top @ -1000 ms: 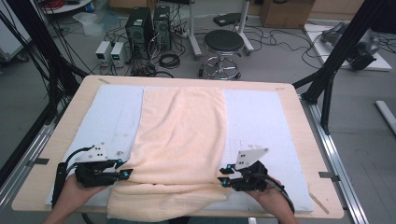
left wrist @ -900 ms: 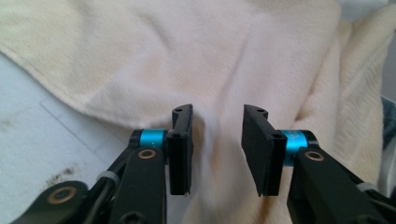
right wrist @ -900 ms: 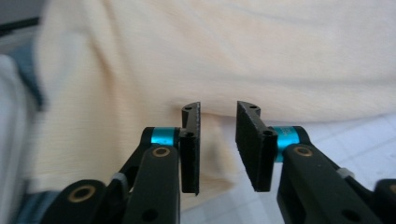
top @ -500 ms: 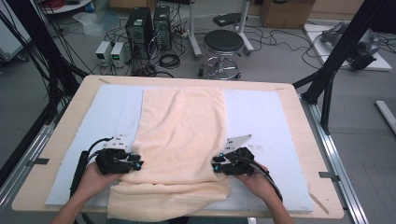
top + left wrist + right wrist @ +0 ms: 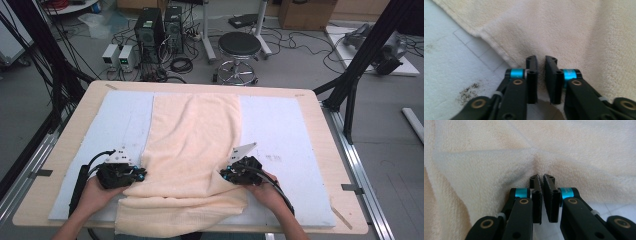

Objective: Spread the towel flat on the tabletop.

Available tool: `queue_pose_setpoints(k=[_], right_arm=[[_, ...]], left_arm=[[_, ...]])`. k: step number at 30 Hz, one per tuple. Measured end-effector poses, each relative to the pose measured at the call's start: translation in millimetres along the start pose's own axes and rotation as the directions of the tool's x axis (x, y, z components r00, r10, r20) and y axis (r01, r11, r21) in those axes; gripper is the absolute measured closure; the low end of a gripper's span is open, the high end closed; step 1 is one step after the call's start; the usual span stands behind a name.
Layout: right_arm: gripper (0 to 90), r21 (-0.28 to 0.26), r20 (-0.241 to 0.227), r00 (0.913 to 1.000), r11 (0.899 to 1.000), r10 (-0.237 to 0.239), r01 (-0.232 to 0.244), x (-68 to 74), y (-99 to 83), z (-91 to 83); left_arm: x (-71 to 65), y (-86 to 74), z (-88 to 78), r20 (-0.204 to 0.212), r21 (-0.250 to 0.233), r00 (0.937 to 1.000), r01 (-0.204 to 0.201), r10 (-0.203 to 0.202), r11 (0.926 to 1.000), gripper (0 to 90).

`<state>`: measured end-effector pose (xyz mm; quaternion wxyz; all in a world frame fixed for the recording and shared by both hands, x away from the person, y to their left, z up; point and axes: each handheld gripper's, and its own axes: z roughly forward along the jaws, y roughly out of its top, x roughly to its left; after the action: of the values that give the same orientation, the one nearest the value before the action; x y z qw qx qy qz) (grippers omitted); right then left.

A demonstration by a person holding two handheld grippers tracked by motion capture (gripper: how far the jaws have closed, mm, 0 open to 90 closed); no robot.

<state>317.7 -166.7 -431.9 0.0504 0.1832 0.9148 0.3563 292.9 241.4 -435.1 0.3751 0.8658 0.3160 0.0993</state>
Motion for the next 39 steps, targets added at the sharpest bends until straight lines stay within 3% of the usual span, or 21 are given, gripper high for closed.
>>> queue_pose_setpoints(k=[5,10,12,15,22,26,29,32,35,38,39], right_arm=[[86.2,-0.013,0.032,0.9991,1.0,0.028,-0.028,-2.1,-12.1,-25.5],[89.3,-0.024,0.092,0.9942,0.998,0.056,-0.054,-6.1,-28.8,-59.7],[85.5,-0.017,0.124,0.9907,0.998,0.056,-0.054,-7.9,-33.4,-67.5],[78.9,-0.06,0.099,0.992,0.996,0.078,-0.073,-9.5,-36.7,-73.2],[66.5,-0.057,-0.01,0.9998,0.998,0.015,-0.015,1.1,-34.6,-50.2],[65.0,-0.061,-0.032,0.9995,0.998,0.002,-0.004,8.3,-37.4,-49.8],[63.9,-0.064,-0.034,0.9994,0.998,0.0,-0.002,12.2,-43.1,-56.3],[63.9,-0.064,-0.032,0.9995,0.998,0.008,-0.011,12.3,-50.4,-60.5],[63.9,-0.042,-0.037,0.9988,0.999,0.031,-0.033,8.9,-50.6,-52.2],[65.6,-0.002,-0.072,0.997,1.0,0.029,-0.029,10.3,-44.3,-37.3],[70.4,0.001,-0.084,0.9958,0.999,0.035,-0.035,10.9,-42.7,-34.9]], left_arm=[[-1.8,2.5,0.8,-0.01,0.004,0.9999,-0.009,0.009,0.9999,85.0],[-1.5,6.1,2.6,-0.017,-0.004,0.9999,0.002,-0.002,1.0,85.0],[-1.3,7.1,2.1,-0.019,-0.013,0.9998,0.009,-0.009,0.9999,84.3],[-0.9,8.4,-3.2,0.008,-0.055,0.9995,0.03,-0.03,0.998,78.6],[-12.0,9.2,-16.0,0.11,-0.129,0.9939,0.014,0.0,0.9915,63.1],[-20.5,6.5,-25.6,0.136,-0.165,0.9902,-0.01,0.033,0.9862,58.8],[-25.4,2.2,-32.3,0.13,-0.186,0.9905,-0.019,0.043,0.9824,56.1],[-25.5,-0.8,-30.4,0.124,-0.166,0.9911,-0.028,0.049,0.9858,54.7],[-24.0,-1.6,-18.7,0.12,-0.103,0.9915,-0.036,0.048,0.994,55.5],[-23.3,-4.3,-6.6,0.136,-0.03,0.9899,-0.035,0.039,0.9989,62.3],[-23.4,-5.3,-4.8,0.147,-0.025,0.9885,-0.034,0.037,0.9991,65.8]])
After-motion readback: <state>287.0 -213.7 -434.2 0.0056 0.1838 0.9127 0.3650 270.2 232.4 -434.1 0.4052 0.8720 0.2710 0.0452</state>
